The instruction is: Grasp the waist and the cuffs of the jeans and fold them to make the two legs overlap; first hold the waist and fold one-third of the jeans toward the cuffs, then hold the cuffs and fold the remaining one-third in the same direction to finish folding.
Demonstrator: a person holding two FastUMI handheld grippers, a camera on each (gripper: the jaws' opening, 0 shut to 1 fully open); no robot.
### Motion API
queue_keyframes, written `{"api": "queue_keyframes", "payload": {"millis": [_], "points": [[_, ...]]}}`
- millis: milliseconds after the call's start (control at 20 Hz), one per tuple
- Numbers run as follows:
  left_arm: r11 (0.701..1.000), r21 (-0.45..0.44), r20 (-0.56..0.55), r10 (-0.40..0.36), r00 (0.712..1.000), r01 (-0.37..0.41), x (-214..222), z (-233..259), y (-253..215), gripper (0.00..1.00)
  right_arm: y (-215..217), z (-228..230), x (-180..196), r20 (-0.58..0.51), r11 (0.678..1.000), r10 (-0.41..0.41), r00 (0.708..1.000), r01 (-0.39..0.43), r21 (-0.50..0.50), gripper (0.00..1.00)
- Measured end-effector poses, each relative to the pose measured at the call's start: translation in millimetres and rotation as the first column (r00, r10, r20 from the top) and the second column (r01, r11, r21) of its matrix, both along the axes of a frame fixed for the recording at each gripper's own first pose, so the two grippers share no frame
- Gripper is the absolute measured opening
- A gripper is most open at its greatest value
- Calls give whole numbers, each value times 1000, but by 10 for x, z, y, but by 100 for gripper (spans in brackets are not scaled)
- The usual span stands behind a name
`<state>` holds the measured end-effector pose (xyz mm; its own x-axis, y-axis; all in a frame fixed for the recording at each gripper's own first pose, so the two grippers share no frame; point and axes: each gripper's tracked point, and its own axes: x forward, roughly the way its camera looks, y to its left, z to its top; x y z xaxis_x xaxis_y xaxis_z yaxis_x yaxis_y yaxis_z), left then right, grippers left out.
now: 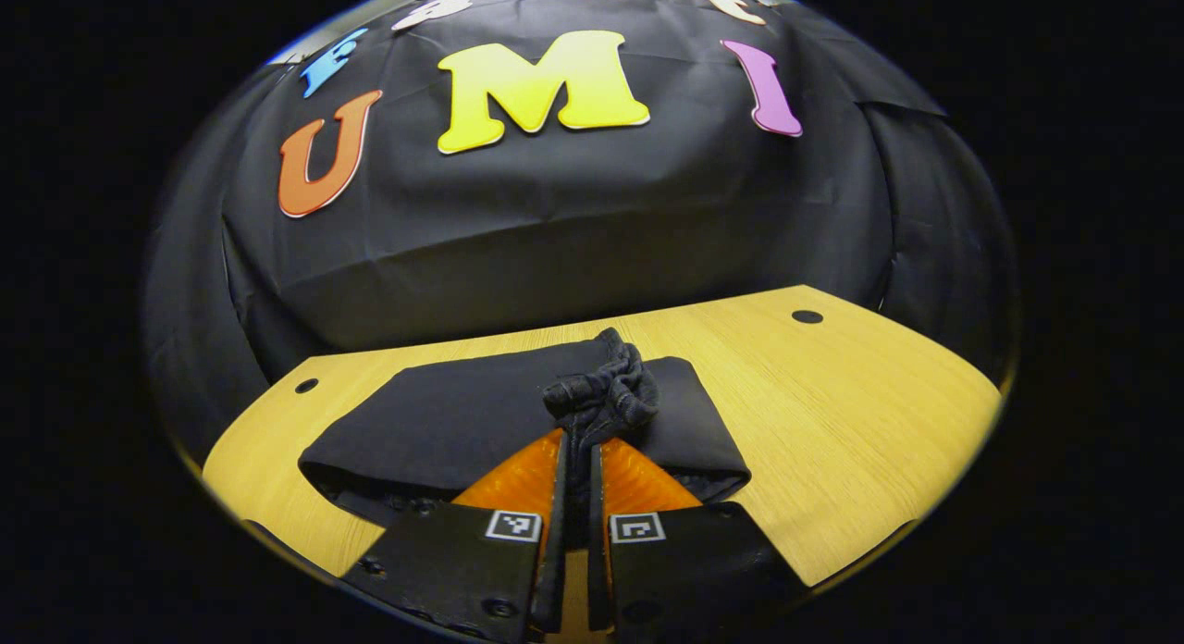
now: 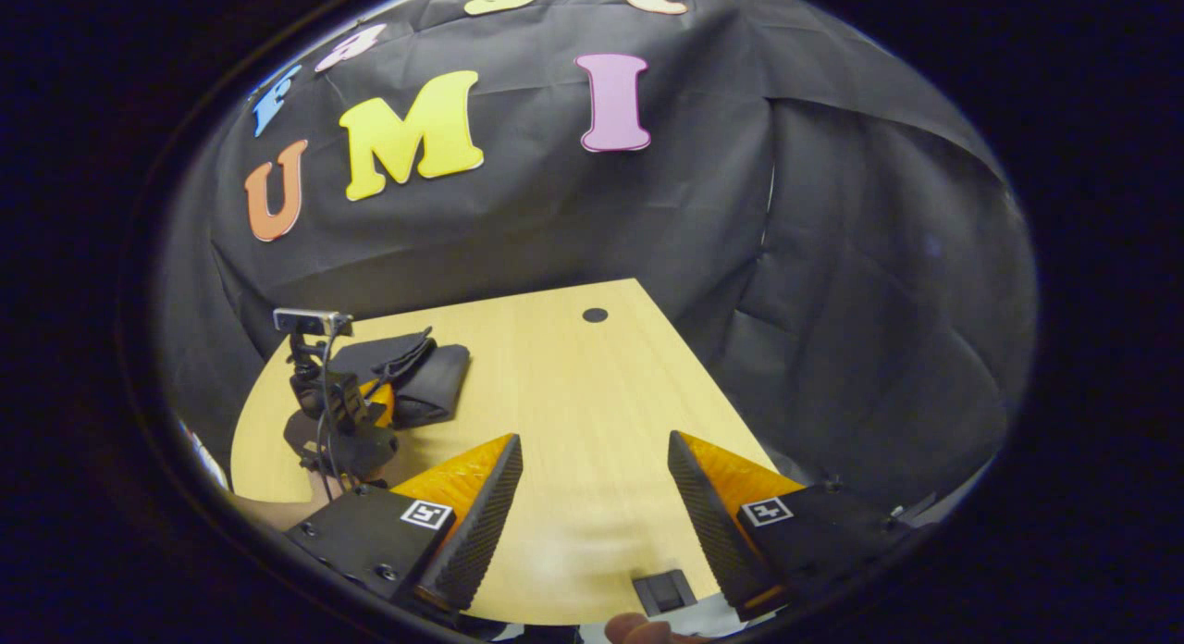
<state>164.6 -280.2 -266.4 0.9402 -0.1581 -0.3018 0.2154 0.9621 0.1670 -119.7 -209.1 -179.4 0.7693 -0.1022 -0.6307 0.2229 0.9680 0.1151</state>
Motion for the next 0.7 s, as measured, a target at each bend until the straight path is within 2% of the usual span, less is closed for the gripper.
{"api": "queue_keyframes", "payload": {"millis": [200,250,300,350,450,650,700], "points": [[1000,-3,-51,2,999,-2,-73,28,29,29,72,13,115,10,999,13,1000,-13,30,97],[1000,-16,-59,0,998,-1,-103,47,32,57,82,27,128,16,999,13,1000,-13,41,94],[1000,-28,-68,1,998,-3,-131,70,43,61,99,52,163,22,999,14,1000,-15,48,94],[999,-49,-82,-4,997,0,-169,105,42,81,126,69,182,32,998,18,999,-20,53,94],[996,-86,-85,-17,996,10,-263,263,20,95,190,161,246,54,998,33,998,-36,58,94],[982,-188,-65,-43,997,30,-411,822,168,96,470,497,532,154,995,78,985,-85,44,94],[975,-219,-42,-36,998,26,-437,1048,256,96,593,603,629,184,994,94,978,-104,46,99]]}}
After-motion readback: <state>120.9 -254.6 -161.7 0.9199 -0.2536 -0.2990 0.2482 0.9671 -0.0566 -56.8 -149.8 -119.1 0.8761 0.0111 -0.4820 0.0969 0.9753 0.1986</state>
